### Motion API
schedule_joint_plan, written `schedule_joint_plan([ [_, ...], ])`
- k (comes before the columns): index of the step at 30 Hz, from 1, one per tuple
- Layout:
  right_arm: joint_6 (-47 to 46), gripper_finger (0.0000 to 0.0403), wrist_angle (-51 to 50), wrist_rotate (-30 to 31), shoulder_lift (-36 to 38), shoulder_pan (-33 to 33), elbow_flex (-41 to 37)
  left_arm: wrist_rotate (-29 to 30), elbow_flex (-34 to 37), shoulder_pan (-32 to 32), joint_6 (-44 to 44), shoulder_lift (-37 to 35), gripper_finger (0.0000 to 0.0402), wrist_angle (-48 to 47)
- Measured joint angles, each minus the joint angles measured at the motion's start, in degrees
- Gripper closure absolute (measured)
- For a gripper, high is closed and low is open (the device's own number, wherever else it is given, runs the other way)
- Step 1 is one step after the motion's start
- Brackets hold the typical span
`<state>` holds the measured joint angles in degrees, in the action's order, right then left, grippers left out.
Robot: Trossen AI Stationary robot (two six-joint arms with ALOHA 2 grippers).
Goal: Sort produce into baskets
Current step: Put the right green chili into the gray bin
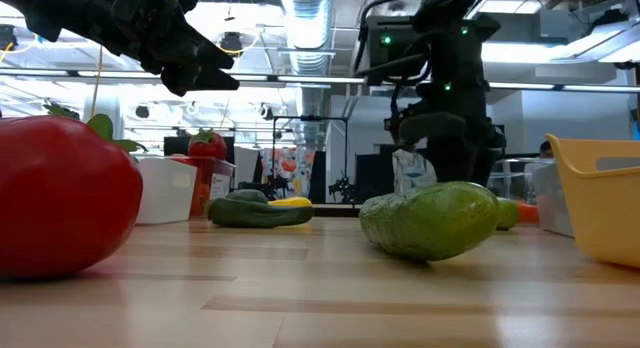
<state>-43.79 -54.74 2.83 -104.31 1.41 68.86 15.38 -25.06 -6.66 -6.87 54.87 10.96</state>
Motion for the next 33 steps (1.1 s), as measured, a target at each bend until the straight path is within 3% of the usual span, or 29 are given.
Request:
schedule_joint_plan([
  [15,-5.9,0.0166,3.4,1.6,0.0,3.3,-1.5,0.0,0.0,0.0,0.0,0.0,0.0105,0.0],
  [33,-4.4,0.0268,8.0,1.9,0.0,2.2,-3.9,0.0,0.0,0.0,0.0,0.0,0.0105,0.0],
])
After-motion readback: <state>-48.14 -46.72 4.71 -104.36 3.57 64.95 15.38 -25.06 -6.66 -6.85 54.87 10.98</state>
